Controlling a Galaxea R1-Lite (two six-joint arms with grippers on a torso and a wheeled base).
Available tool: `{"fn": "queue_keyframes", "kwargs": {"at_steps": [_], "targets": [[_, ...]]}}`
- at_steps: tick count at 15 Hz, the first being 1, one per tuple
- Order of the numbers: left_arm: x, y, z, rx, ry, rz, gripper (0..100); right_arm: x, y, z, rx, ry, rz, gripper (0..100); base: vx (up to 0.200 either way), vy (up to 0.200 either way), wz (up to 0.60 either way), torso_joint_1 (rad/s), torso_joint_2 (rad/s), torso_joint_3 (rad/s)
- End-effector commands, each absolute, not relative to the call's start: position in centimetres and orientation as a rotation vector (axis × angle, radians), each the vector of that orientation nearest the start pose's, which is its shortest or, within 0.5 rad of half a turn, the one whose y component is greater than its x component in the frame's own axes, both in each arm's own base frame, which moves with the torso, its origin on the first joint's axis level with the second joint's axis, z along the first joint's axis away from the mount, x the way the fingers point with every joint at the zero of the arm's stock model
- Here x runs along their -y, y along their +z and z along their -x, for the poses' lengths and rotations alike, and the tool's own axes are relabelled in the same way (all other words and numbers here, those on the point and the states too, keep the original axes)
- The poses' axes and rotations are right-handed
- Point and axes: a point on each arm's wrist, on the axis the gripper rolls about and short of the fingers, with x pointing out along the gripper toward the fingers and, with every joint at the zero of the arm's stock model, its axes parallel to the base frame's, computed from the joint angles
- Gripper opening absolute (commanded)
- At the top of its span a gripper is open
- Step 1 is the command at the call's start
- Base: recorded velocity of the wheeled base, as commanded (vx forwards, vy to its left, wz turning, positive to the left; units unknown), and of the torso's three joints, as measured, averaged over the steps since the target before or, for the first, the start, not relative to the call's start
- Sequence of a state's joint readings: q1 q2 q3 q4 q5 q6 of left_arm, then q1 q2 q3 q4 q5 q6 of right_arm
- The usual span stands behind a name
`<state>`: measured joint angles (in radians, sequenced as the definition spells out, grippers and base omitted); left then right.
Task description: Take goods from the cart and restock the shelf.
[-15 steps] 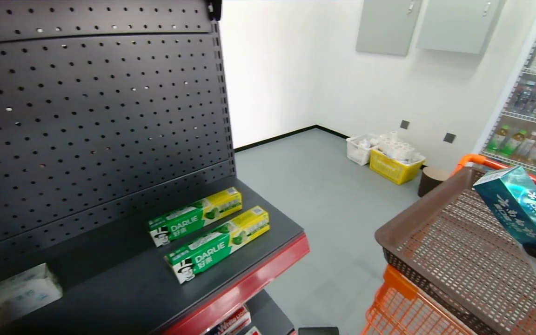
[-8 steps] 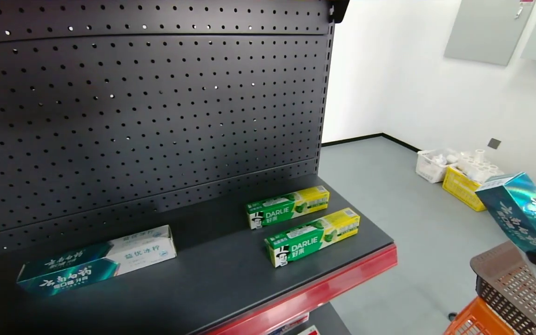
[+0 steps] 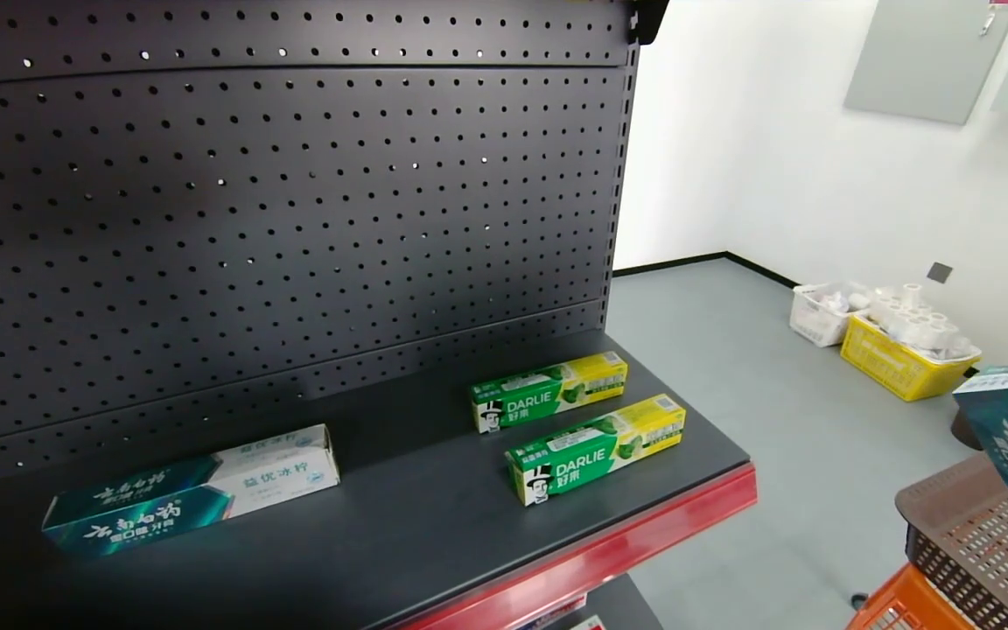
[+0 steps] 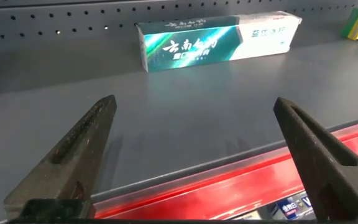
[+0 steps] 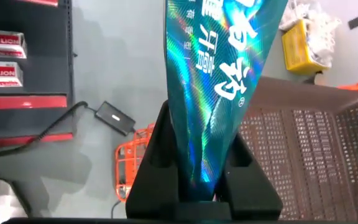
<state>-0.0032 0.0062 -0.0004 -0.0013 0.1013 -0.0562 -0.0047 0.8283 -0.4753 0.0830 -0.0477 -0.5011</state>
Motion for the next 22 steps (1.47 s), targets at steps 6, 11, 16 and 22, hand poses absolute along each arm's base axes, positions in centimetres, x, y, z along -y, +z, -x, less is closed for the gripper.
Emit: {"fn": "queue_keyframes", "kwargs": {"at_steps": [6,11,16,22], "targets": [[-0.2,7.6,2.2,-0.002,0.098,0.056,100,0.4,18.6,-5.4,-0.307,-0.049,0.428,0,0.0,0.0,0.3,0.0,0.0,-0.001],[-0.2,7.6,2.2,0.0,0.098,0.057,100,0.3,17.8,-4.0,-0.277,-0.054,0.419,0,0.0,0.0,0.6,0.002,0.0,0.0],[-0.2,7.6,2.2,-0.003,0.098,0.056,100,0.3,18.3,-3.4,-0.234,-0.066,0.42,0,0.0,0.0,0.6,0.003,0.0,0.001],[-0.2,7.6,2.3,0.0,0.098,0.057,100,0.3,19.4,-2.9,-0.171,-0.085,0.418,0,0.0,0.0,0.0,0.0,0.0,0.0]]}}
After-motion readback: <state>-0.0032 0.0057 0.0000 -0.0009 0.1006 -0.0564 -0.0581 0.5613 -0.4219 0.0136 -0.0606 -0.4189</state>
